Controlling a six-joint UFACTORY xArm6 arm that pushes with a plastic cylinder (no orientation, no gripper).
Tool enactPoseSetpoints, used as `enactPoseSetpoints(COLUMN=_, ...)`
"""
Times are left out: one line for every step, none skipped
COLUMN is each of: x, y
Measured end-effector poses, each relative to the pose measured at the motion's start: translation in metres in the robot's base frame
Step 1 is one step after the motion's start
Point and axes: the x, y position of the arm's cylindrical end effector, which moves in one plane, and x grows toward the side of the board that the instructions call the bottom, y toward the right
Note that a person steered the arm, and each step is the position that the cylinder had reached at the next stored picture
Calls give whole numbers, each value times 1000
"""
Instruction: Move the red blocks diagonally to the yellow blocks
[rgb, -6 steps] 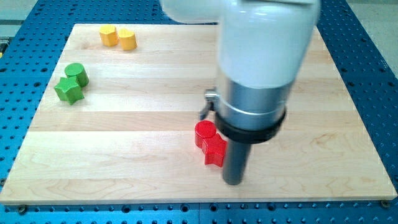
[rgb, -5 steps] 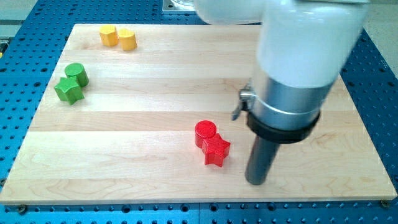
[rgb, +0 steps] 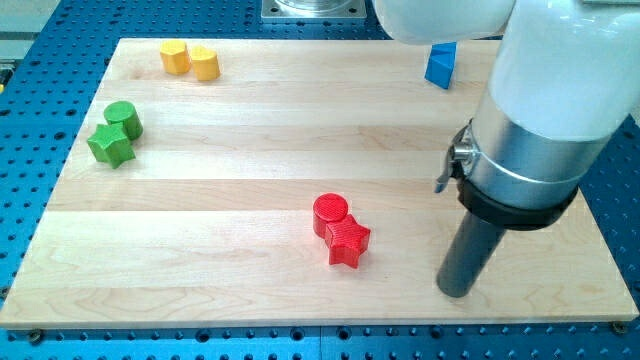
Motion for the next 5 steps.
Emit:
enactPoseSetpoints(x=-20, y=3)
enactPoseSetpoints(x=-36, y=-21)
enactPoseSetpoints(x=-23, y=-103)
enactPoseSetpoints(x=-11, y=-161)
enactPoseSetpoints(x=-32, y=-196)
